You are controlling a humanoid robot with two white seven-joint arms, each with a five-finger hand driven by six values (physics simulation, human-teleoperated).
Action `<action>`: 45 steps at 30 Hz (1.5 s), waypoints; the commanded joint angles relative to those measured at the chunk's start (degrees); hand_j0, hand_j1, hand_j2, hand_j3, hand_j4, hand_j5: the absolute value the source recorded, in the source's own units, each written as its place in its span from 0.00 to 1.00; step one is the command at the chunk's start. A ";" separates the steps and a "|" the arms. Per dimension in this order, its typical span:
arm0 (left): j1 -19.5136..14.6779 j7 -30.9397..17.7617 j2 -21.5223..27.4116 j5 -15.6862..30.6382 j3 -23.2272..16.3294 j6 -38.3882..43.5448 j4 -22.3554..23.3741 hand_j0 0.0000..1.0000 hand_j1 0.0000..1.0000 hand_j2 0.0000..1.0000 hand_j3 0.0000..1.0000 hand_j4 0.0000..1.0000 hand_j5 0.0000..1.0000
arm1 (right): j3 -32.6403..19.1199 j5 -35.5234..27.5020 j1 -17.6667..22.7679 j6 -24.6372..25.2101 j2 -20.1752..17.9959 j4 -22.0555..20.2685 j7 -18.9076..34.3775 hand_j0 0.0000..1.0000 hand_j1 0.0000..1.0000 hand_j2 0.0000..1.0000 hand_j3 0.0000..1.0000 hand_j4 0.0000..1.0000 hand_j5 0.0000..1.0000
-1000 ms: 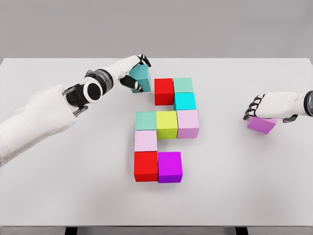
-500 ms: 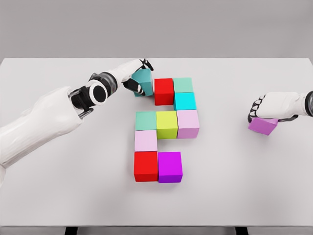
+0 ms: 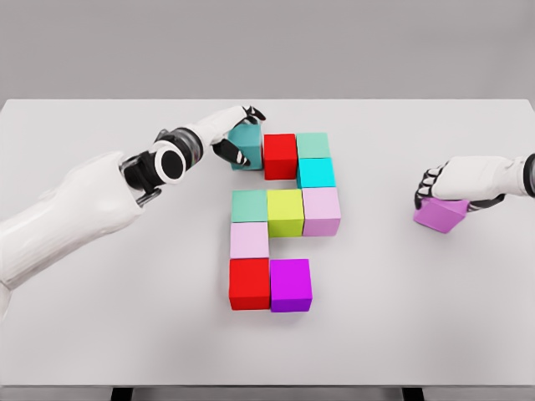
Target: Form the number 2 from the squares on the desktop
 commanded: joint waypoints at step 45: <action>6.50 -1.65 50.89 -20.70 -4.81 -59.93 -21.03 1.00 1.00 1.00 1.00 1.00 1.00 | 14.31 -6.00 -5.45 0.14 3.80 -17.92 -0.01 0.53 0.53 0.53 0.53 0.53 0.53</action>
